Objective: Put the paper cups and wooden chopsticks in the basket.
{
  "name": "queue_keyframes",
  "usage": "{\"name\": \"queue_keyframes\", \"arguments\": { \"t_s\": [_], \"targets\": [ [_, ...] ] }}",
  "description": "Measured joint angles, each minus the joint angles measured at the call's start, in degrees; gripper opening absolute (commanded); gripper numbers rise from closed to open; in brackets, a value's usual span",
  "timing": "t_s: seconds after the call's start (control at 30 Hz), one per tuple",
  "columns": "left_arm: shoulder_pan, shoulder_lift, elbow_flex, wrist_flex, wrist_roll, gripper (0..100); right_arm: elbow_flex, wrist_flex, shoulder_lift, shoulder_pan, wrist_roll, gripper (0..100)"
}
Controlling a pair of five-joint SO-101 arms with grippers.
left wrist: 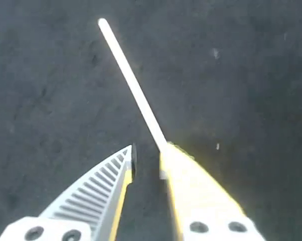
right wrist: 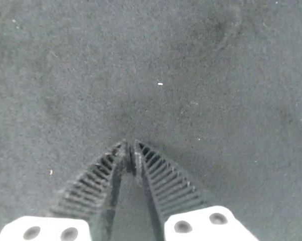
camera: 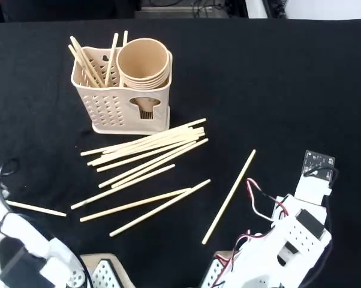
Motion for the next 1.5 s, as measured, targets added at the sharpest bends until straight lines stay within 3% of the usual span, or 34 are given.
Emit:
{"name": "queue_keyframes", "arguments": {
  "t_s": [0.23,0.43,0.7,1.07,1.43,1.5],
  "targets": [
    [0.79,17.58,-15.91,6.24,5.10,19,0.00,0.00,0.00,0.00,0.00,1.4],
    [-3.69,31.30,-31.47,13.71,5.45,19,0.00,0.00,0.00,-0.18,0.00,1.4],
    [-4.31,35.96,-36.40,16.88,3.96,19,0.00,0.00,0.00,-0.26,0.00,1.4],
    [-4.31,36.57,-36.40,9.49,14.59,19,0.00,0.00,0.00,-0.26,0.00,1.4],
    [-4.75,37.63,-29.27,0.18,15.74,19,0.00,0.00,0.00,-0.26,0.00,1.4],
    [-4.75,37.36,-28.75,-0.18,15.74,15,0.00,0.00,0.00,-0.26,0.00,1.4]
  ]
}}
